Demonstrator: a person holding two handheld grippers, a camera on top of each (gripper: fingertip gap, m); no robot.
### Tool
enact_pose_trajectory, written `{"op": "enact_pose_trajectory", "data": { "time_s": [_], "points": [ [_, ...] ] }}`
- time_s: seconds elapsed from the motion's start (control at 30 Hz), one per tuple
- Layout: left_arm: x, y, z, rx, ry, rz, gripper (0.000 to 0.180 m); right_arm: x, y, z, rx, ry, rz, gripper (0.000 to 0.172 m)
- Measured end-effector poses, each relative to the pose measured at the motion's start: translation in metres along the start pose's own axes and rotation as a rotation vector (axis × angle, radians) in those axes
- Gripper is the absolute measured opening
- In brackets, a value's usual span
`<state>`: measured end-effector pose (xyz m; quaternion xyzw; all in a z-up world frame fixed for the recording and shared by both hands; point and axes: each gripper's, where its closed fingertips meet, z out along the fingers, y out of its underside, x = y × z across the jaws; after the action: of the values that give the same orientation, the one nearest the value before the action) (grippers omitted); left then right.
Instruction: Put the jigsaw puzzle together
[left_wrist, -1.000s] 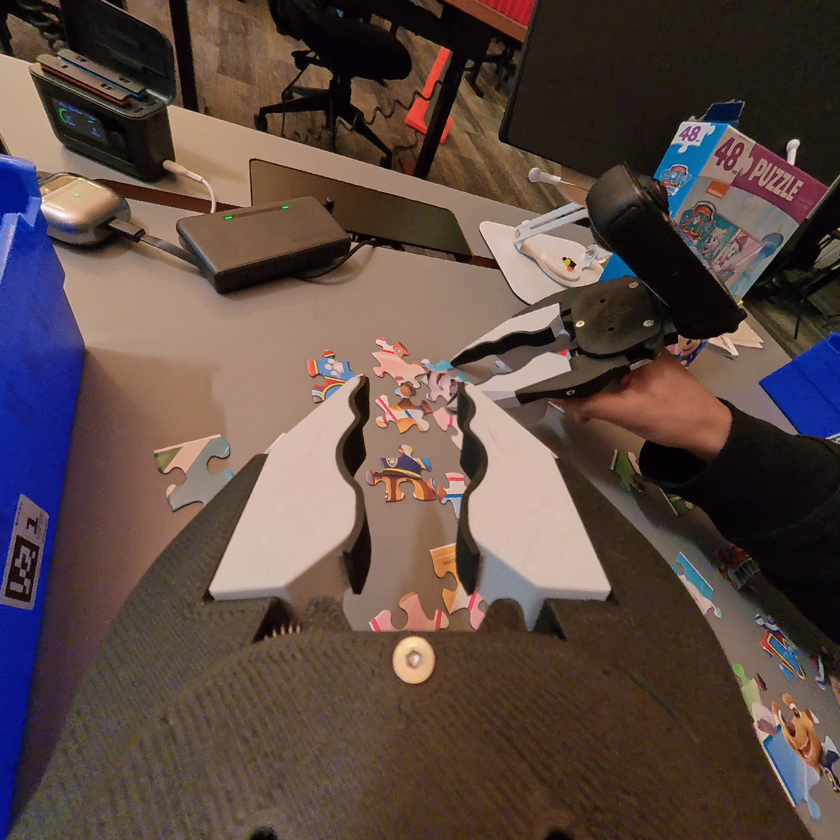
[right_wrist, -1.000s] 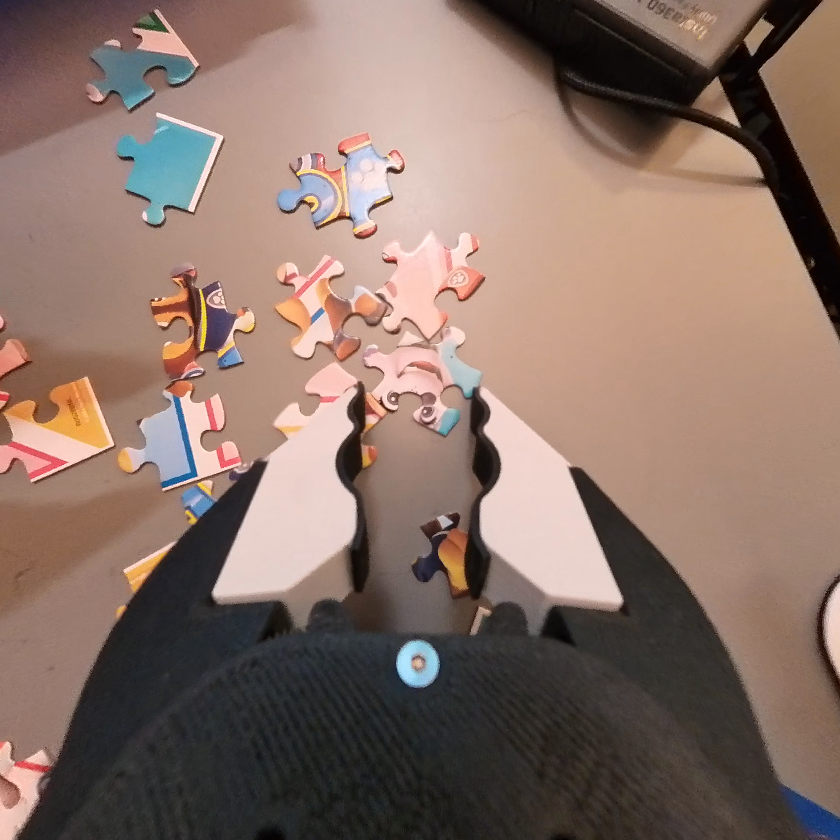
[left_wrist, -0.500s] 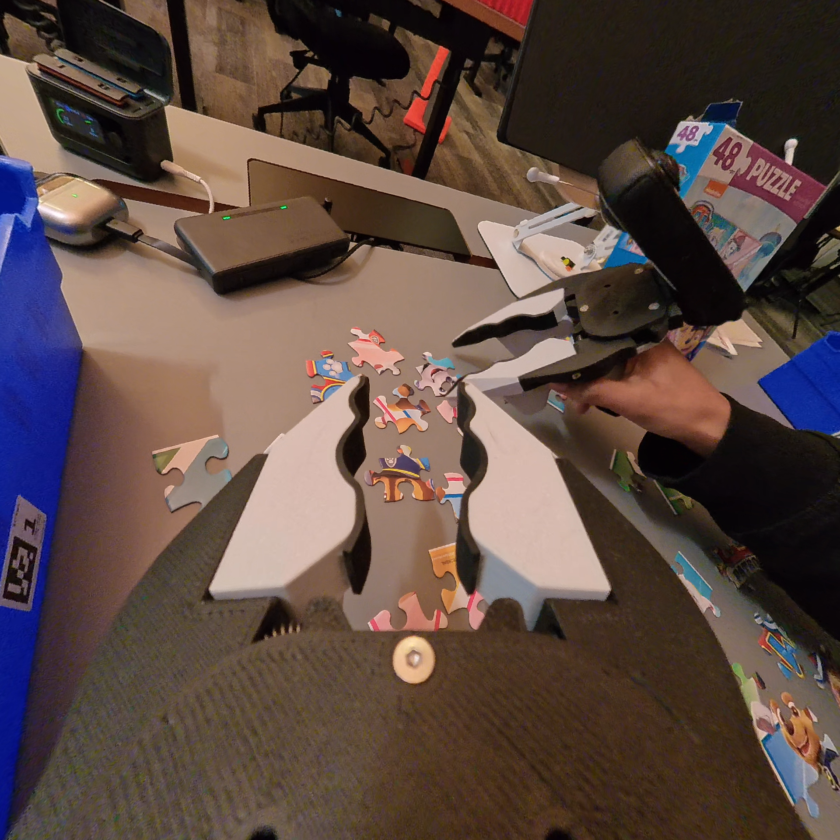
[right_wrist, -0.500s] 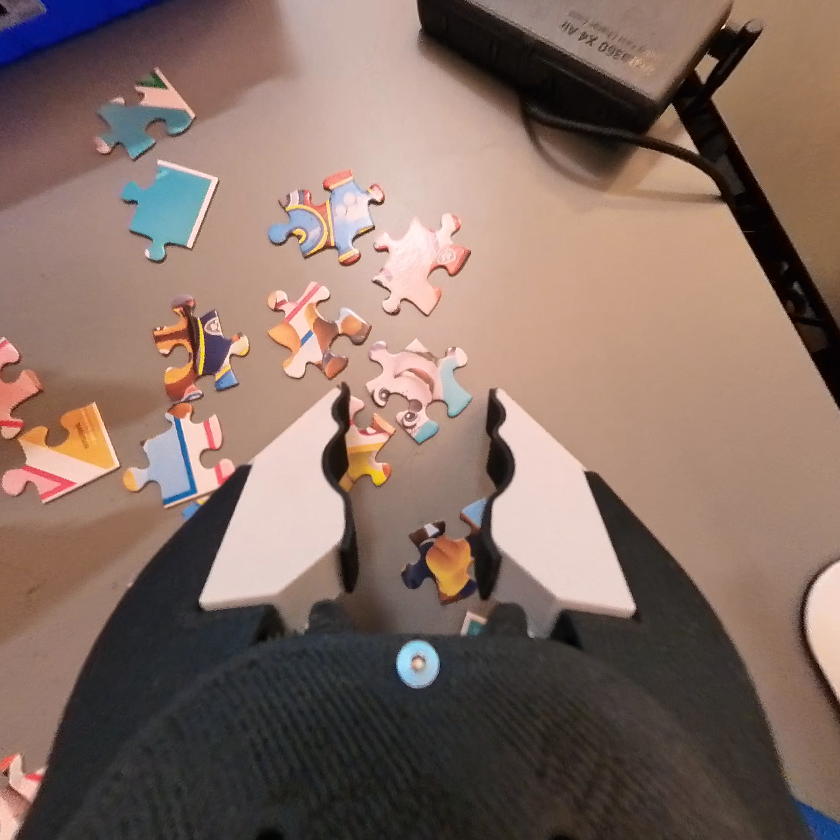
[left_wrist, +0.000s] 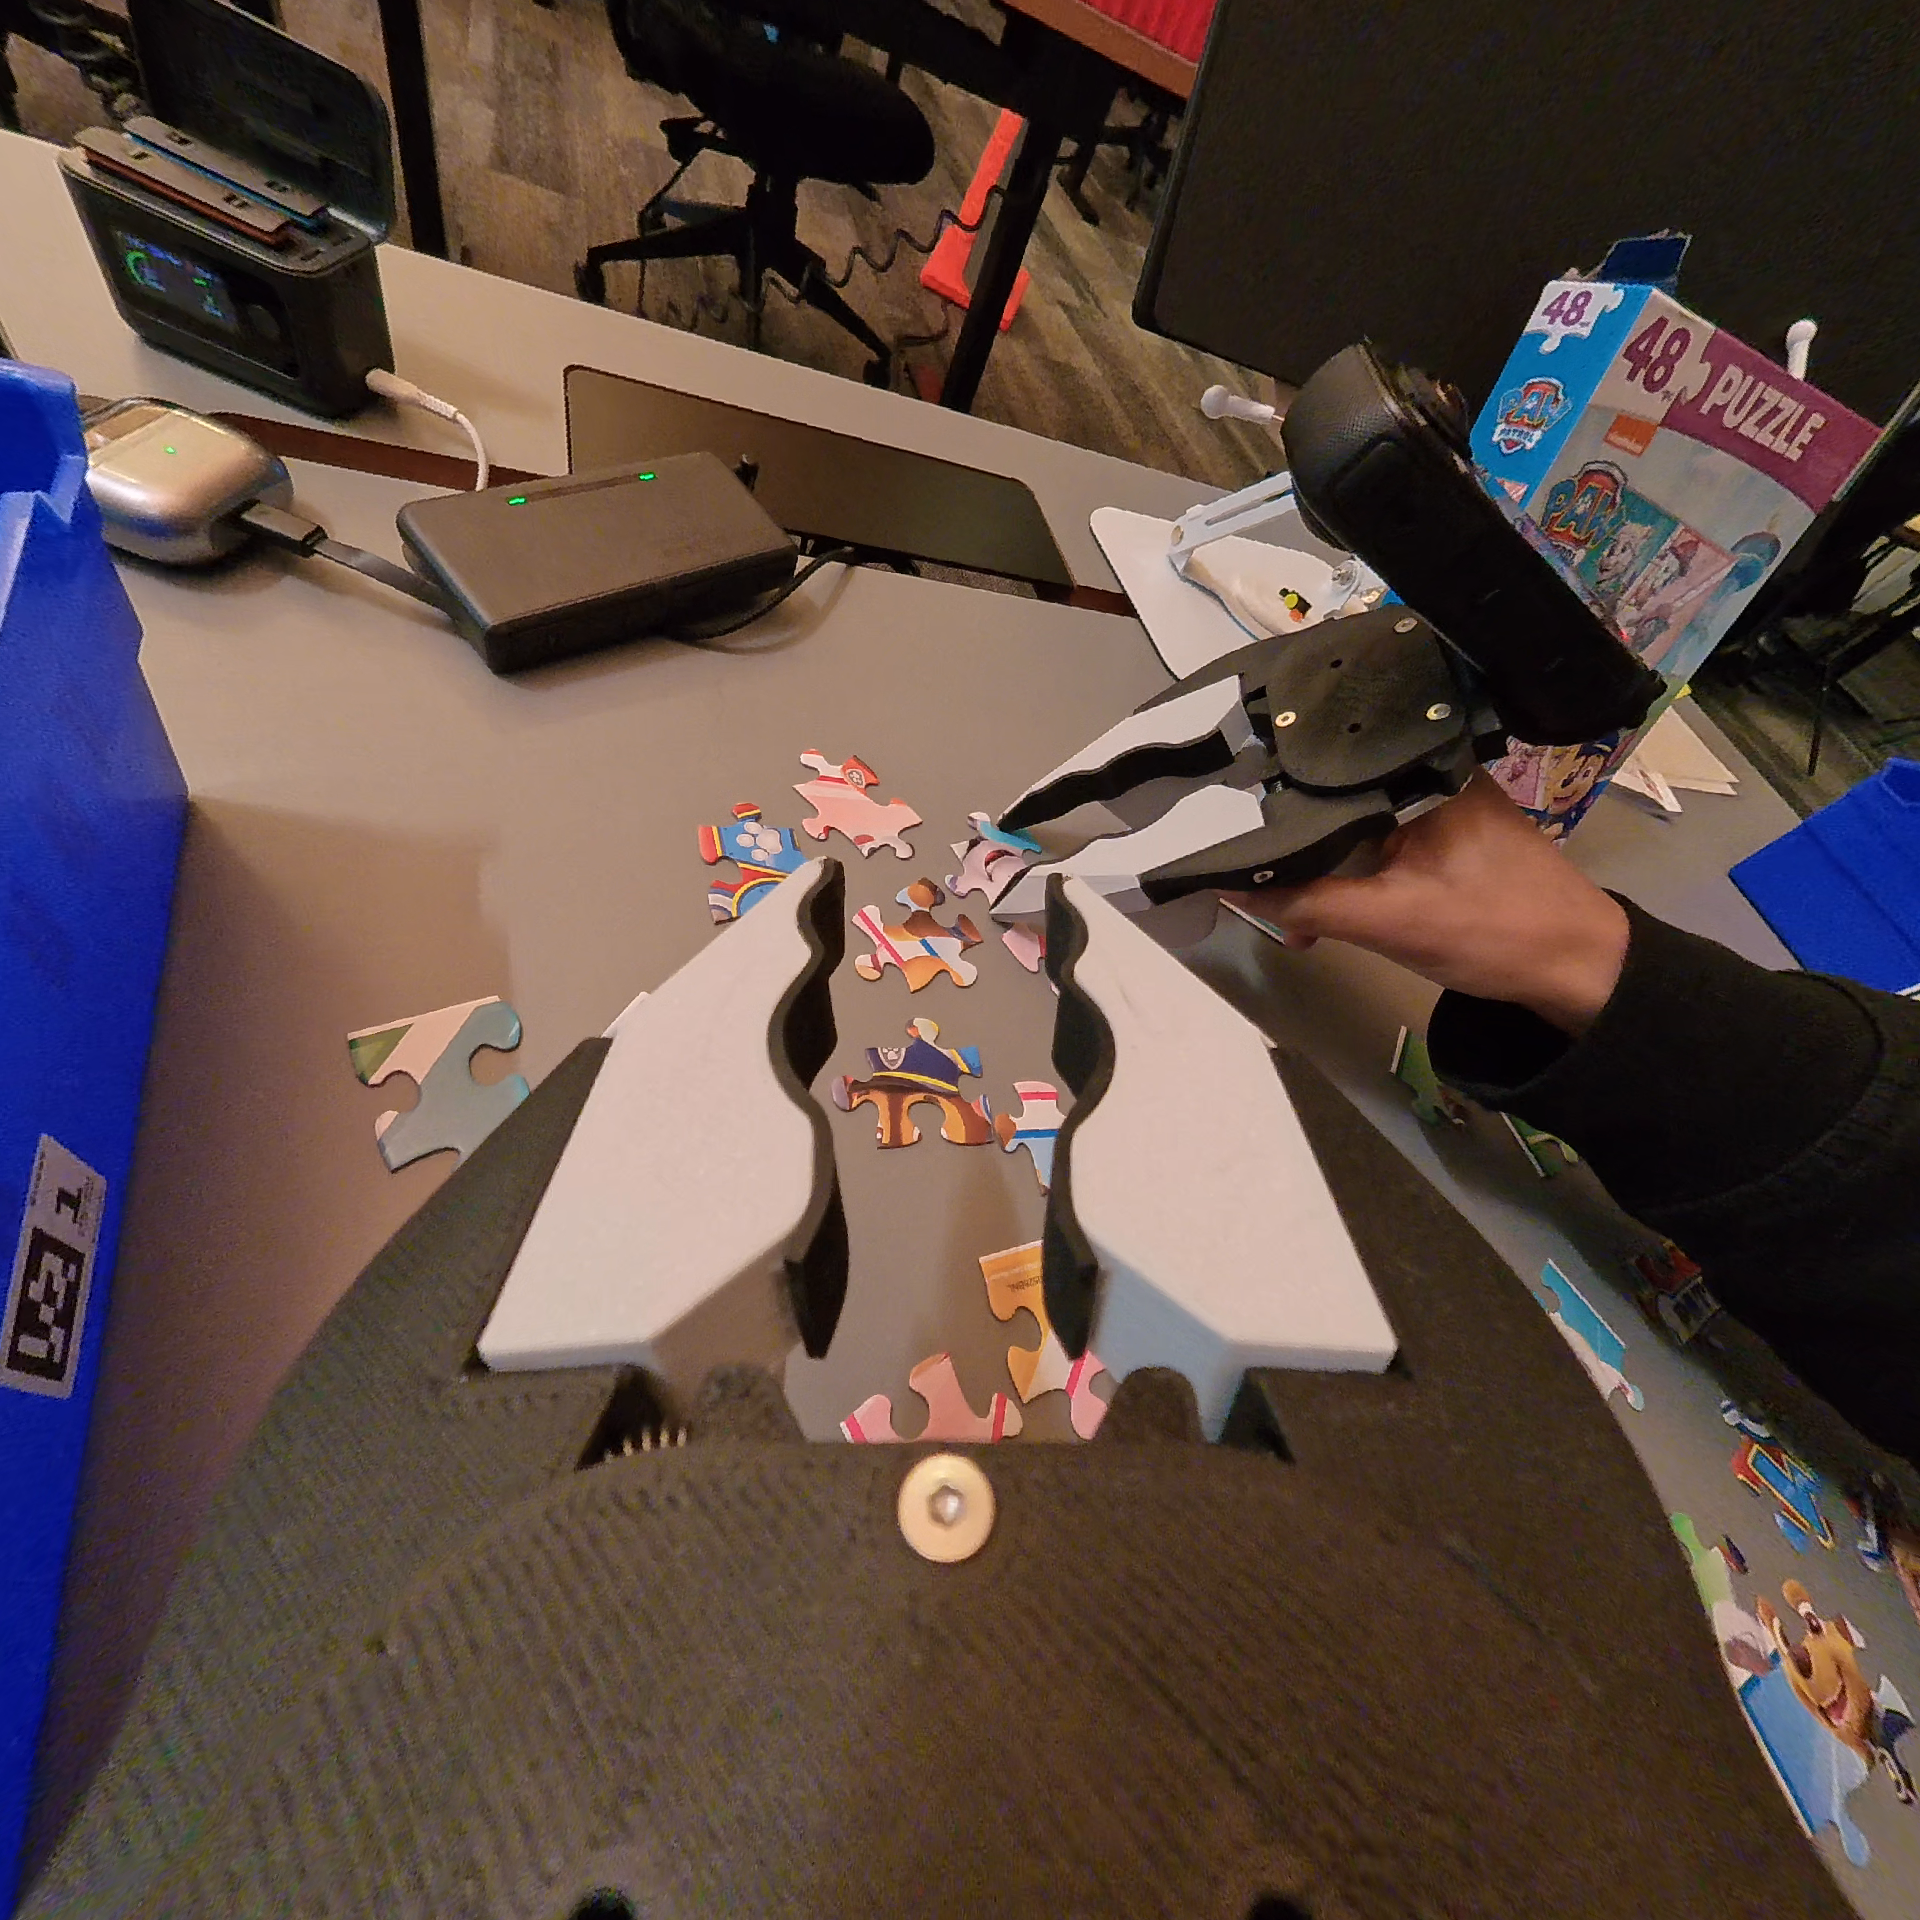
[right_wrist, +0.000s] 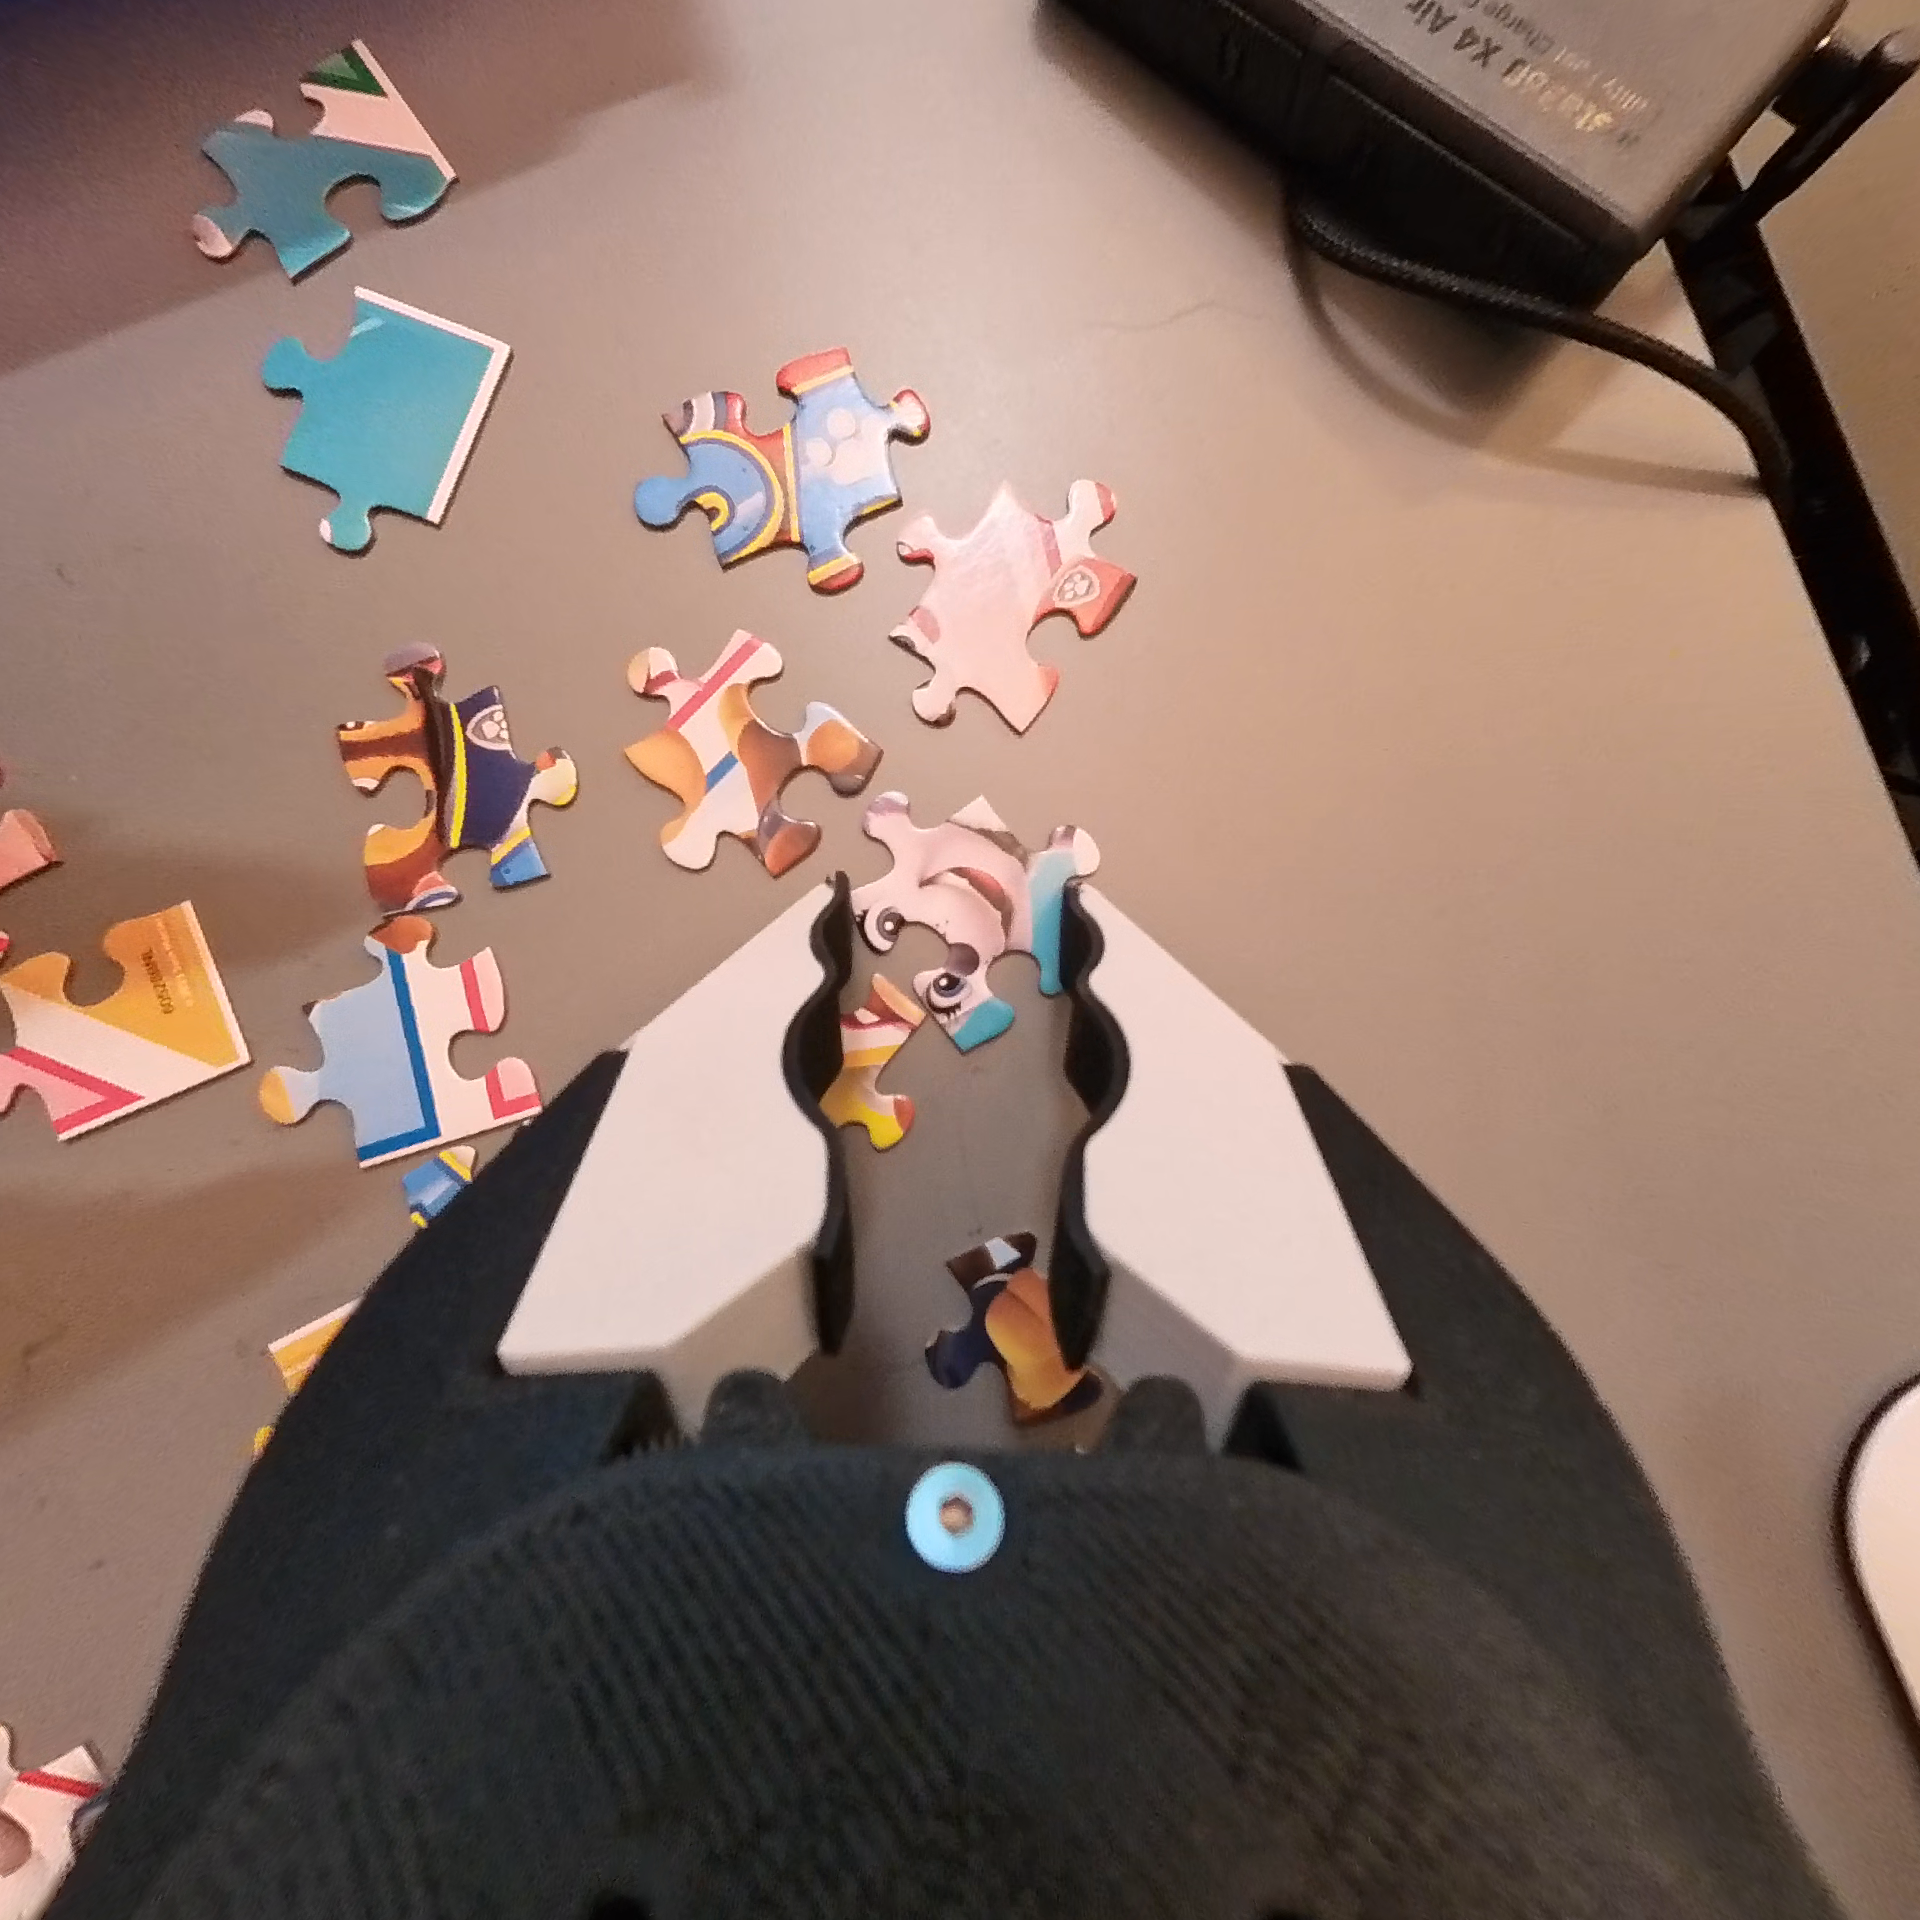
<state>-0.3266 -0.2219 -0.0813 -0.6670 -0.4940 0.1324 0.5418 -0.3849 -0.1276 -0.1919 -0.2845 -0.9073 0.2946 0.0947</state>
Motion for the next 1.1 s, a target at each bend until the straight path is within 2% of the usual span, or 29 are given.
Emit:
{"op": "enact_pose_trajectory", "data": {
  "time_s": [0.1,0.17,0.27,0.4,0.53,0.6,0.7,0.73,1.1],
  "points": [
    [0.0,0.0,0.0,0.003,0.0,-0.001,0.036,0.0,0.0,-0.001,0.0,0.006,-0.012,0.037],
    [0.0,0.0,0.0,0.002,0.0,-0.002,0.036,-0.001,-0.004,-0.006,0.029,0.003,-0.031,0.007],
    [0.0,0.0,0.0,0.002,0.001,-0.001,0.036,0.0,-0.002,-0.01,0.001,0.007,-0.025,0.027],
    [0.001,0.001,0.0,-0.003,0.001,0.002,0.036,0.021,-0.007,-0.016,0.029,0.1,-0.029,0.038],
    [0.0,0.001,0.0,-0.005,0.0,0.0,0.036,0.05,-0.002,-0.008,0.007,0.178,0.098,0.069],
    [0.0,0.001,0.0,-0.006,0.0,0.0,0.037,0.049,0.003,0.0,-0.009,0.133,0.169,0.077],
    [0.0,0.001,0.0,-0.002,0.001,-0.001,0.036,0.051,0.003,0.0,0.016,0.134,0.187,0.059],
    [0.001,0.0,0.0,0.0,0.002,-0.001,0.036,0.049,0.003,-0.001,0.017,0.127,0.184,0.041],
    [0.0,0.0,-0.001,0.001,0.001,-0.002,0.036,0.032,0.002,-0.004,0.006,0.066,0.14,0.037]
  ]
}}
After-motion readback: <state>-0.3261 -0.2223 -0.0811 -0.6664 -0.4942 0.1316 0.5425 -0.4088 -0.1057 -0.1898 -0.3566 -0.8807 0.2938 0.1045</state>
